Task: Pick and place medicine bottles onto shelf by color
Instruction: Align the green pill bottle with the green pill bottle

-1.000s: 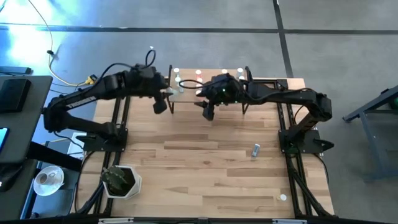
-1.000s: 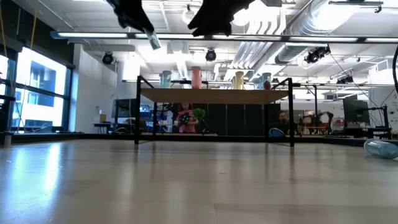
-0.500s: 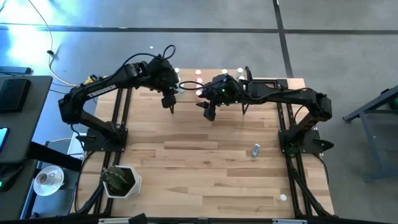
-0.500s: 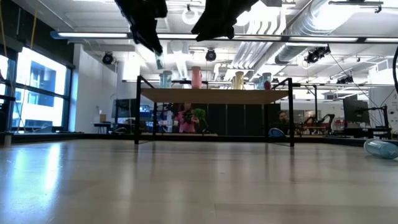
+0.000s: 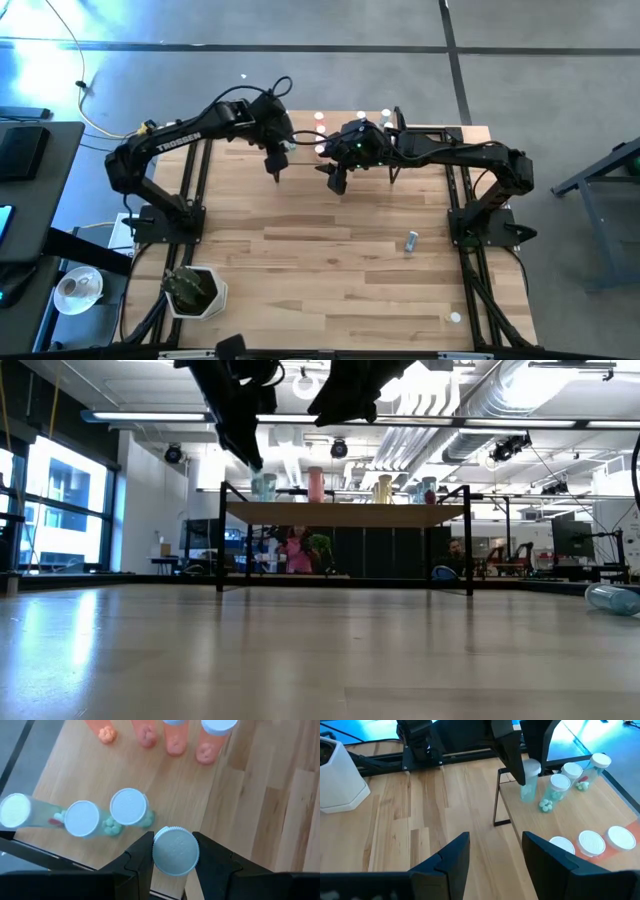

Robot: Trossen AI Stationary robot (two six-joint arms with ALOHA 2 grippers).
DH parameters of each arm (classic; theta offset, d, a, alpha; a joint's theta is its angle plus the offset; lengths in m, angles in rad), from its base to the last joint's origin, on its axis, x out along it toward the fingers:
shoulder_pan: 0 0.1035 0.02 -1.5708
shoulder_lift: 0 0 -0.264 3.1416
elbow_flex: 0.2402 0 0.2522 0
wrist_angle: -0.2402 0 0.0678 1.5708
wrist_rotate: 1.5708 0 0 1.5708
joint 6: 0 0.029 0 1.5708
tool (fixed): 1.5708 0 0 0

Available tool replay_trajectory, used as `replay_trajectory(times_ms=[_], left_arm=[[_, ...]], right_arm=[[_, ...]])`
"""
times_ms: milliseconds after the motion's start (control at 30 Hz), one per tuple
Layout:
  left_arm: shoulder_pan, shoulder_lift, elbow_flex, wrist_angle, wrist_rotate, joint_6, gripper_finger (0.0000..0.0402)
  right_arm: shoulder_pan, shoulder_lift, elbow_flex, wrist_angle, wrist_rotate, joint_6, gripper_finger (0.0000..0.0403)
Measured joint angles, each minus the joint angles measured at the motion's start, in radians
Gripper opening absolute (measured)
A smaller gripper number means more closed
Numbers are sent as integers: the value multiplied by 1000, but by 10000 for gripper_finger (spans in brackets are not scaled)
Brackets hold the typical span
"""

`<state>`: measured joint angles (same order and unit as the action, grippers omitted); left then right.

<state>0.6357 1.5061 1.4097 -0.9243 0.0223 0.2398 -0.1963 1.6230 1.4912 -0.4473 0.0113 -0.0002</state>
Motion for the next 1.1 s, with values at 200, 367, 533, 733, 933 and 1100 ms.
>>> replay_trajectory(times_ms=[200, 367, 533, 733, 933, 1100], left_arm=[[1, 25, 0, 0, 0, 7, 115], [1, 40, 0, 0, 0, 7, 115], [1, 51, 1, 6, 0, 7, 115], [1, 51, 1, 5, 0, 10, 115], [2, 51, 1, 4, 0, 11, 115], [2, 51, 1, 1, -1, 18, 124]], right_arm=[[0, 0, 0, 0, 0, 0, 172], [0, 0, 0, 0, 0, 0, 172], [0, 0, 0, 0, 0, 0, 172], [0, 0, 0, 0, 0, 0, 172], [0, 0, 0, 0, 0, 0, 172], [0, 0, 0, 0, 0, 0, 172]])
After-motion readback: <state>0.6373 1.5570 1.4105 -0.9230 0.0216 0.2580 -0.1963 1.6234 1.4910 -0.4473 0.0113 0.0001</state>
